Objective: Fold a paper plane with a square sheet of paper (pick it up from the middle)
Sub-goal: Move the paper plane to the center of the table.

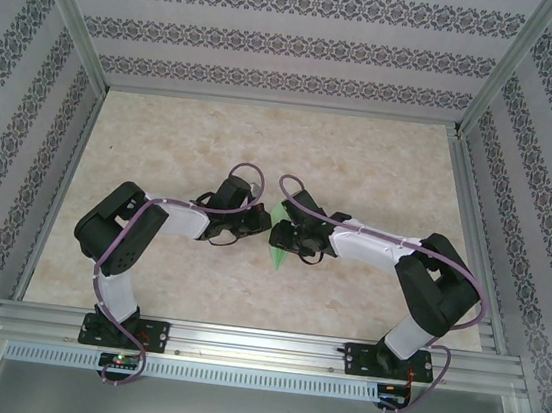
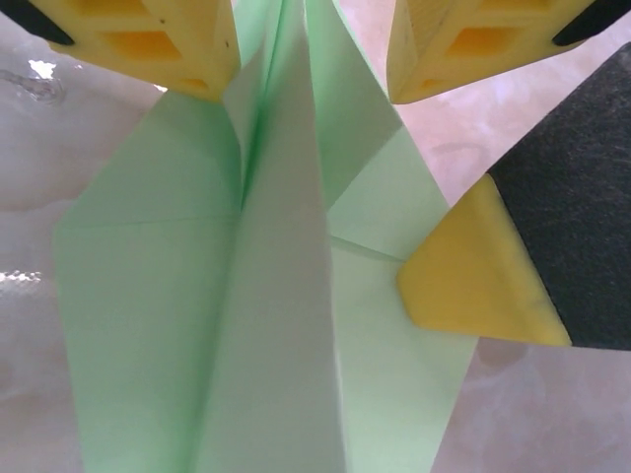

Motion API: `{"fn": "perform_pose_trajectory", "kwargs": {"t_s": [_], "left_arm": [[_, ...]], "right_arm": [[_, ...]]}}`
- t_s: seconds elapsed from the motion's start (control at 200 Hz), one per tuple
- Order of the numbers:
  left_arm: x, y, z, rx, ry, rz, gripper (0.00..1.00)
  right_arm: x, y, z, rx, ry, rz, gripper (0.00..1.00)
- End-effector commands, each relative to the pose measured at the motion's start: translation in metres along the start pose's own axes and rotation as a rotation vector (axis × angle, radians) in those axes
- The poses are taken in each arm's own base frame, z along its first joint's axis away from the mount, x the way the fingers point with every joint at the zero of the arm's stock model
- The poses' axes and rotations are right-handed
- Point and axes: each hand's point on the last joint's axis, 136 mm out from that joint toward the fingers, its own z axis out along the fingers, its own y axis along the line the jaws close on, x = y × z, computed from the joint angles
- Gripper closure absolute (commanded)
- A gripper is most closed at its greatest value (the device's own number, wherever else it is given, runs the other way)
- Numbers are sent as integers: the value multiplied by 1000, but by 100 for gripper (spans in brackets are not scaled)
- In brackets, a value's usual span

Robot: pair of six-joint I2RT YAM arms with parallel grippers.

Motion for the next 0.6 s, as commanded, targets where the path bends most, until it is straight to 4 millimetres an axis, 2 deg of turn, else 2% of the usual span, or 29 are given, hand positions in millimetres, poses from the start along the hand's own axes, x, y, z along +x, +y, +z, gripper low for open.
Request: {"fn": "perform_pose_trajectory", "kwargs": {"t_s": [0.0, 0.31, 0.44, 0.594], "left_arm": [[-9, -7, -1, 31, -15, 21, 100], [-8, -8, 0, 37, -6, 21, 100], [-7, -7, 0, 37, -3, 20, 100], [-7, -8, -1, 37, -3, 20, 100]], "right_arm": [[-1, 2, -2, 38, -8, -9, 55], [2, 12, 5, 48, 6, -55, 53], [0, 9, 8, 77, 5, -57, 53], [-2, 1, 10, 133, -1, -45, 59]]}}
